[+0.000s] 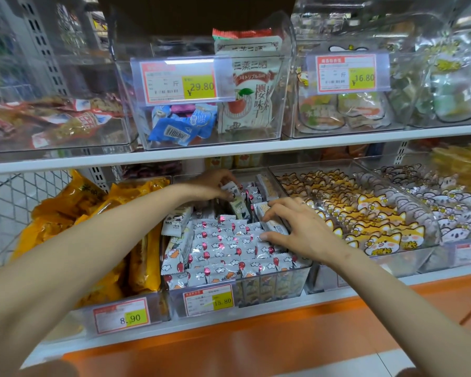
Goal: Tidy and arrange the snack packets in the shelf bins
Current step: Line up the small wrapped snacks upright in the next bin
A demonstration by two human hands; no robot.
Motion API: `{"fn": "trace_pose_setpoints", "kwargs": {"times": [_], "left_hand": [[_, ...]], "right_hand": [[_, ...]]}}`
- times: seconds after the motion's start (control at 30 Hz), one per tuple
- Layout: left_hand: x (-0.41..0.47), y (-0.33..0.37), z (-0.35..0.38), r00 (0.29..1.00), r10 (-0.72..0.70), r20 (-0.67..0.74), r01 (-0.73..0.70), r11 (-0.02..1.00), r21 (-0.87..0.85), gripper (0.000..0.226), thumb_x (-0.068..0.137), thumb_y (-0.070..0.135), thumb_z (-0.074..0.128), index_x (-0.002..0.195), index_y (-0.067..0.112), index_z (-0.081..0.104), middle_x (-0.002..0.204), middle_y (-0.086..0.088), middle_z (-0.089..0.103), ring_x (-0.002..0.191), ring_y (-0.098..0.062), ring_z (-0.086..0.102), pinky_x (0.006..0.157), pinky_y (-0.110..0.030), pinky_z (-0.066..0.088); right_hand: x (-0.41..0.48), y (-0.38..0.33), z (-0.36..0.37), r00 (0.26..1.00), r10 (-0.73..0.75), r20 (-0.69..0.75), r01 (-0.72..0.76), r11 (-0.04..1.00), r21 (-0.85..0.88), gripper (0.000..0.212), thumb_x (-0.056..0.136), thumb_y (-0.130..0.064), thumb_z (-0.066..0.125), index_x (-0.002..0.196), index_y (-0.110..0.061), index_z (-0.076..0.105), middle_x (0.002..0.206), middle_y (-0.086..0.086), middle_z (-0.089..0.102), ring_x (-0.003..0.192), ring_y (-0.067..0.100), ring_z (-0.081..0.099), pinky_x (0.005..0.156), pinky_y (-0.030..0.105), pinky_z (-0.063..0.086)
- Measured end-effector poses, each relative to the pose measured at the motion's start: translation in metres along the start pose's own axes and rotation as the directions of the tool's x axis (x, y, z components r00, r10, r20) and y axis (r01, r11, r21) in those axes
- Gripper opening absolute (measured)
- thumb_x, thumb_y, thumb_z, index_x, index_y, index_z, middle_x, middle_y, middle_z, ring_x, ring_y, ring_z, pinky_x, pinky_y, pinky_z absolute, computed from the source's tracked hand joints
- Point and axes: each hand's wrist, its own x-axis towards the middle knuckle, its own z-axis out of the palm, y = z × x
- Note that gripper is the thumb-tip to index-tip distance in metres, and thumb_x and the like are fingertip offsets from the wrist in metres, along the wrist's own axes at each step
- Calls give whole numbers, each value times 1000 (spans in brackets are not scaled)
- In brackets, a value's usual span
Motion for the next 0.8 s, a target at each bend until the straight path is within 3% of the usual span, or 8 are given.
{"fn": "trace_pose_setpoints", "kwargs": {"times": [0.13, 0.27, 0.4, 0.5, 0.6, 0.7, 0.8], "left_hand": [[-32, 7, -11, 991, 11, -136, -23, 996, -83, 37, 83, 21, 69, 115, 15, 51, 116, -1, 56, 111, -19, 53, 95, -28, 44], [-70, 9, -22, 969, 8, -245, -27, 997, -74, 41, 79, 27, 73, 111, 11, 52, 101, 0, 56, 93, -14, 55, 79, -24, 45], [-105, 9, -26, 976, -38, -213, 6, 989, -147, 34, 73, 28, 77, 94, 13, 55, 92, 2, 65, 82, -13, 62, 76, -30, 53], [-120, 9, -20, 994, 1, -106, 20, 980, 199, 34, 73, 44, 74, 84, 23, 49, 97, 8, 60, 89, -13, 54, 72, -27, 44], [-123, 11, -10, 999, 42, -1, -35, 837, 546, 40, 72, 65, 61, 82, 29, 45, 101, 9, 51, 96, -12, 42, 79, -28, 33], [-120, 19, -4, 997, 73, 37, -79, 754, 652, 51, 72, 72, 53, 87, 24, 54, 101, 9, 48, 96, -12, 37, 78, -30, 25], [-117, 26, -2, 994, 54, 92, -101, 751, 652, 53, 73, 74, 49, 78, 22, 58, 101, 7, 52, 97, -12, 38, 81, -32, 24]], "right_hand": [[3, -3, 1, 1000, 27, 11, -27, 999, -28, 41, 77, -57, 65, 106, -29, 58, 123, -9, 51, 113, 14, 40, 91, 32, 33], [3, -7, 1, 998, 57, -17, -58, 995, -81, 49, 76, -54, 67, 112, -24, 54, 118, -3, 50, 110, 19, 40, 89, 32, 32], [0, -11, 0, 981, 161, -105, -181, 961, -211, 58, 72, -64, 65, 102, -17, 47, 109, 3, 45, 106, 22, 39, 89, 35, 34], [-3, -17, -3, 974, 205, -101, -226, 926, -302, 61, 72, -70, 58, 100, -16, 47, 110, 5, 44, 108, 25, 40, 91, 38, 36], [-6, -25, -5, 974, 206, -99, -228, 907, -354, 65, 74, -69, 56, 105, -13, 52, 115, 7, 44, 113, 27, 39, 92, 39, 35], [-10, -33, -4, 973, 190, -129, -225, 896, -382, 65, 76, -64, 58, 108, -7, 55, 117, 10, 46, 114, 30, 41, 92, 40, 35], [-13, -36, -4, 967, 204, -153, -248, 893, -376, 63, 77, -59, 61, 108, -5, 56, 116, 12, 48, 113, 31, 43, 92, 41, 36]]}}
